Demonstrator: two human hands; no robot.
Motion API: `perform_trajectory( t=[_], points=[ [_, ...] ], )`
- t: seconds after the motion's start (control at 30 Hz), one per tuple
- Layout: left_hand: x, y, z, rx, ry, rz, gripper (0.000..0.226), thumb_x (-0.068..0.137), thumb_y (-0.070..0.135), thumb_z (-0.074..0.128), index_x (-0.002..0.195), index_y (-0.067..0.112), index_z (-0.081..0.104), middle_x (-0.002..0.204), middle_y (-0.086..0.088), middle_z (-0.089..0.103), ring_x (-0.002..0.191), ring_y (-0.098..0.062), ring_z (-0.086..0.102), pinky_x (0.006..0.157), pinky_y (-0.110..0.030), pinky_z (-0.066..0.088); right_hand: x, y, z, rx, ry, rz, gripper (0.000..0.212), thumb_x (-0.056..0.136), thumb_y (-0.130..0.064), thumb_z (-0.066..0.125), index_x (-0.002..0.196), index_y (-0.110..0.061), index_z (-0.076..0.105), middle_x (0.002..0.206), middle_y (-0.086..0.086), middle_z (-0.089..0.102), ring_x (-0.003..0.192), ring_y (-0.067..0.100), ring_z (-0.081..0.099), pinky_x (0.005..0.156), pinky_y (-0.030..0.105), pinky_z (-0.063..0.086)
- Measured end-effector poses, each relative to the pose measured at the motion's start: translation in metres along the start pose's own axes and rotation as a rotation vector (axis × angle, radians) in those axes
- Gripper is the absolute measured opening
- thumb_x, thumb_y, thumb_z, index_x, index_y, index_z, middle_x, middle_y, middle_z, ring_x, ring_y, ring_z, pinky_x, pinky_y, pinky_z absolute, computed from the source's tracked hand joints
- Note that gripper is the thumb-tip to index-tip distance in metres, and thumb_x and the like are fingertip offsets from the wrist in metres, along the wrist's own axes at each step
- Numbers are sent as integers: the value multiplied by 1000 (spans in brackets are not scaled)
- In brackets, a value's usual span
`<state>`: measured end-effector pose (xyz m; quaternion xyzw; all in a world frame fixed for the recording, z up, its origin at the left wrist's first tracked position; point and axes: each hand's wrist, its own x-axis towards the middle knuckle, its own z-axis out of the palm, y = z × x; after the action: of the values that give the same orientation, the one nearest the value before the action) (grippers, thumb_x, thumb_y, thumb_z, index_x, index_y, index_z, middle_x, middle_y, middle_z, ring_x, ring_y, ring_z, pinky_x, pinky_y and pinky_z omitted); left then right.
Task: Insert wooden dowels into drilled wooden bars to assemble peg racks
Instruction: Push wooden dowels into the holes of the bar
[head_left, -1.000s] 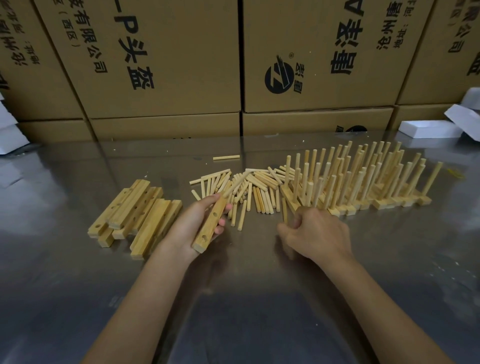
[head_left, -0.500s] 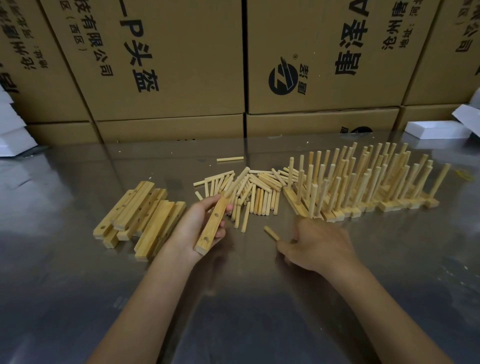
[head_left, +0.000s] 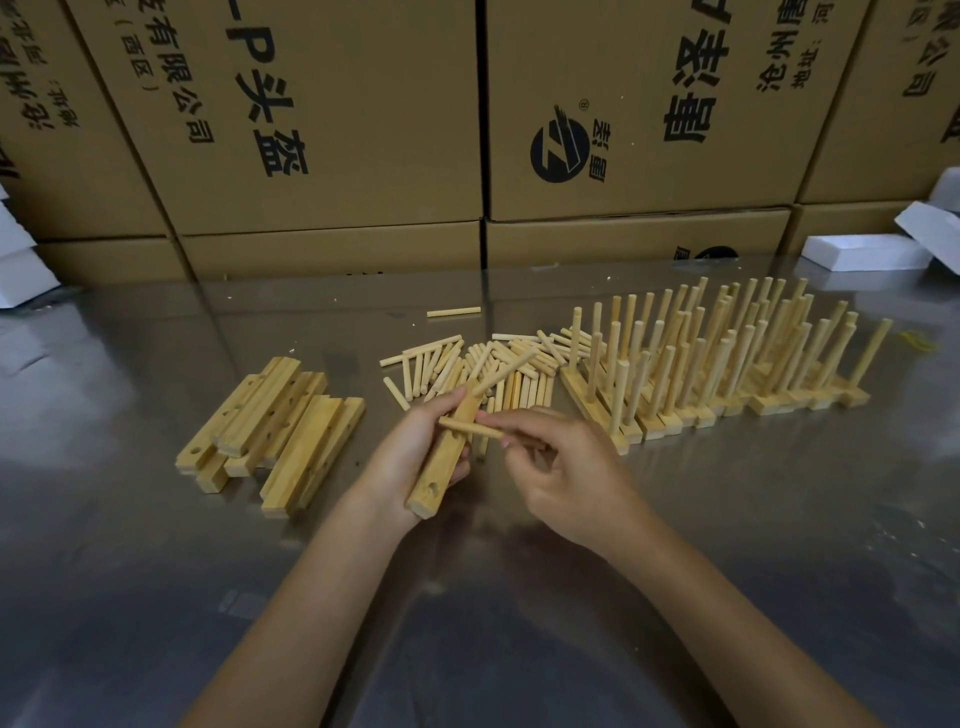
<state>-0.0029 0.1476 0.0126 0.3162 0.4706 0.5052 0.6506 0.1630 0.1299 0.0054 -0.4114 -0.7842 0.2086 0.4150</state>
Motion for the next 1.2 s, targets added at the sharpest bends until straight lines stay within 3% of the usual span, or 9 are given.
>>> perform_trajectory(
  t=[0.2, 0.43, 0.63, 0.83, 0.93, 1.0, 1.07, 1.13, 1.2],
  points=[
    [-1, -5, 5, 15, -26, -1, 21, 98, 30, 60, 109, 12, 62, 68, -2, 51, 53, -10, 48, 40, -18, 39, 2, -11, -7, -70, 177, -47, 23, 86, -21, 58, 100, -19, 77, 70, -25, 48, 72, 0, 51, 61, 11, 35],
    [-1, -2, 5, -16, -32, 17, 27, 101, 28, 55, 119, 9, 63, 66, 1, 64, 50, -9, 48, 39, -17, 38, 1, -14, -10, -154, 146, -76, 16, 87, -18, 68, 101, -19, 77, 68, -26, 39, 75, -6, 48, 64, 9, 34],
    [-2, -6, 9, 150, 110, 65, 21, 100, 32, 56, 113, 23, 69, 62, 8, 66, 48, -3, 58, 44, -16, 46, 2, -10, -10, -219, 35, -141, 19, 91, -11, 62, 104, -15, 75, 84, -11, 61, 83, 0, 49, 70, 15, 35],
    [-1, -15, 13, 151, 124, 80, 29, 103, 29, 53, 125, 16, 66, 59, 9, 65, 51, -4, 55, 49, -21, 44, 2, -5, -6, -254, 28, -115, 15, 88, -11, 61, 92, -15, 74, 82, -8, 65, 78, 8, 56, 66, 30, 50],
    [-1, -16, 12, 177, 129, 94, 30, 102, 31, 53, 126, 17, 66, 62, 9, 66, 57, -5, 56, 55, -23, 45, 1, -1, -4, -203, 41, -78, 15, 89, -11, 62, 92, -19, 75, 81, -11, 68, 70, 5, 58, 59, 28, 48],
    [-1, -14, 9, 182, 121, 118, 32, 102, 32, 52, 129, 19, 65, 67, 7, 68, 62, -7, 57, 57, -24, 43, 0, 2, -1, -140, 42, -35, 14, 90, -14, 64, 95, -22, 74, 76, -16, 67, 61, 3, 55, 53, 20, 39],
    [0, -10, 6, 198, 138, 148, 28, 102, 32, 52, 125, 26, 66, 78, 4, 71, 67, -10, 60, 57, -24, 45, -1, 3, 3, -31, 60, 20, 14, 91, -20, 68, 102, -29, 69, 68, -15, 64, 56, 6, 54, 48, 22, 36],
    [4, -6, 3, 161, 161, 161, 24, 102, 30, 52, 121, 26, 68, 83, -1, 72, 60, -11, 59, 49, -22, 45, 2, 3, 4, 150, 85, 116, 27, 88, -27, 73, 106, -35, 55, 73, -11, 68, 59, 5, 57, 53, 28, 47],
    [7, -2, -2, 72, 203, 153, 21, 102, 28, 52, 115, 21, 68, 74, 0, 70, 48, -9, 55, 43, -20, 43, 3, 7, 5, 214, 126, 169, 35, 86, -30, 75, 107, -34, 48, 73, -8, 67, 59, 3, 57, 60, 27, 49]
  ],
)
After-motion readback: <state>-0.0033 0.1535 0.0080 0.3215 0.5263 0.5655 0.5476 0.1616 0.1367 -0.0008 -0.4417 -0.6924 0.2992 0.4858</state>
